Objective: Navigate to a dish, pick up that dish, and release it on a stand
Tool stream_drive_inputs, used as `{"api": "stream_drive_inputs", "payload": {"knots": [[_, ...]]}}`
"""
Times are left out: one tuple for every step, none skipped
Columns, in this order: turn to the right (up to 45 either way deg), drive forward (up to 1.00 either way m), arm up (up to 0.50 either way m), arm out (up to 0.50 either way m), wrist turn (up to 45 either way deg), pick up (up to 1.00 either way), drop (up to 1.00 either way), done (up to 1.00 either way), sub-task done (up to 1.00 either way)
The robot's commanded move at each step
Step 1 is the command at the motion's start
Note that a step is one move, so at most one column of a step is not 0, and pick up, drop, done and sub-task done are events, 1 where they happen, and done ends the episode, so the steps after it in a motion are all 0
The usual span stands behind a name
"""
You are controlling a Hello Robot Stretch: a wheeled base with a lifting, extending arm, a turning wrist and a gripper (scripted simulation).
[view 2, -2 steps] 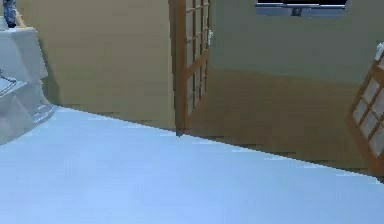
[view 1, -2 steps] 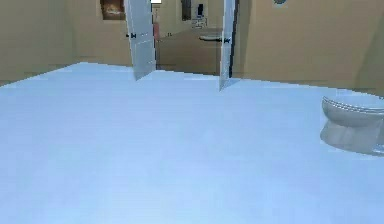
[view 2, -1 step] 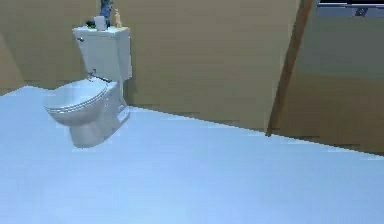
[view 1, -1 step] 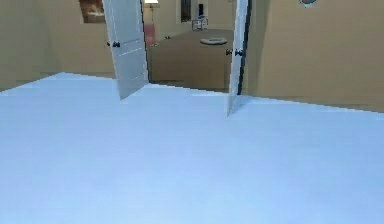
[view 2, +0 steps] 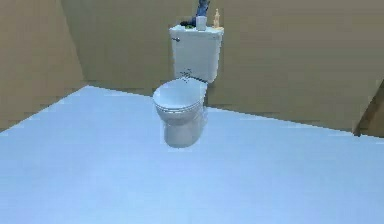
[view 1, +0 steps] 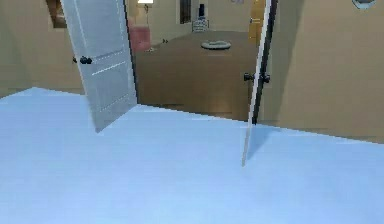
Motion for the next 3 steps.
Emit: {"api": "stream_drive_inputs", "payload": {"knots": [[-3.0, 0.0, 0.0, 0.0, 0.0, 0.0, 0.0, 0.0, 0.0], [0.0, 1.0, 0.0, 0.0, 0.0, 0.0, 0.0, 0.0, 0.0], [0.0, 0.6, 0.0, 0.0, 0.0, 0.0, 0.0, 0.0, 0.0]]}}
